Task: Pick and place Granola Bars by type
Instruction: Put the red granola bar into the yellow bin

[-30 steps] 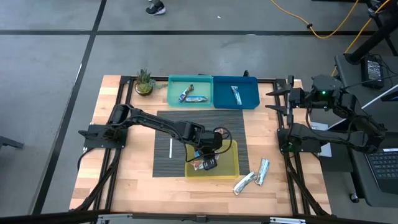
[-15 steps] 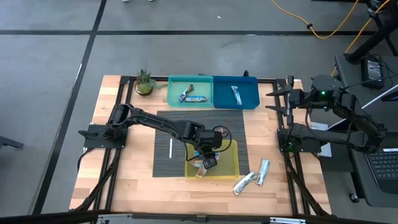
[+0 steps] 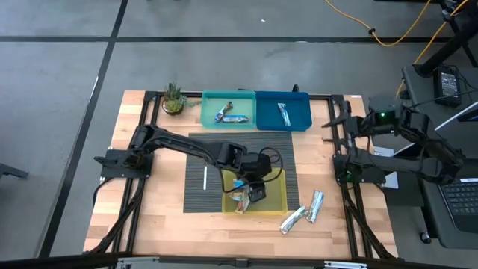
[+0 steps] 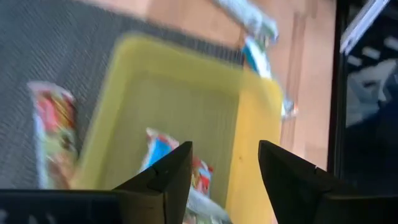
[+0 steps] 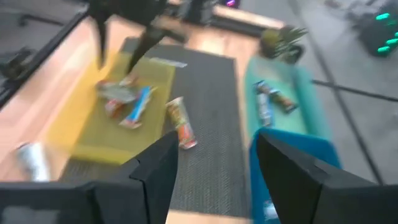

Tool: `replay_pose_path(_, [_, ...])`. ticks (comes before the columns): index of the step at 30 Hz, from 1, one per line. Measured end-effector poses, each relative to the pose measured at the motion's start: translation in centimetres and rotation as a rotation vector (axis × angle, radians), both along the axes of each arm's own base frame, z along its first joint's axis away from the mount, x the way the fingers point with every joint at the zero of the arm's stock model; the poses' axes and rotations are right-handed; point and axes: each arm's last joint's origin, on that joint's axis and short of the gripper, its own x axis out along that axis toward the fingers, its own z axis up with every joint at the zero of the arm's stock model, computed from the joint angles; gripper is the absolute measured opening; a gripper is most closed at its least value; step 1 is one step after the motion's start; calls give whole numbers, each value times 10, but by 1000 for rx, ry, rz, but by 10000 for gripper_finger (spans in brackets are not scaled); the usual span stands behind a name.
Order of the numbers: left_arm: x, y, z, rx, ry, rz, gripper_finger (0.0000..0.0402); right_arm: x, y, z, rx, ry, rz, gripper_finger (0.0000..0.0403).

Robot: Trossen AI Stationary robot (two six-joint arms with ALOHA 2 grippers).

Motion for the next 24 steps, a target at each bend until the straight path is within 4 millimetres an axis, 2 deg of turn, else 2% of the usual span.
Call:
replay_pose_path(4, [0,1,21,61,-38,36,166,-12,7,-5,32,31,44,210])
replay_pose_path(12, [-3,1,53,146,-88,105,159,-35,21,-6,100,-54,175,196])
replay_pose_path(19, [-6,8,59,237,-73,170,161,-23,17,-33,146,24,195,196])
replay_pose_path(24, [-9,31,55,269,-6,222,161,-14,12,-46,193,43,154,196])
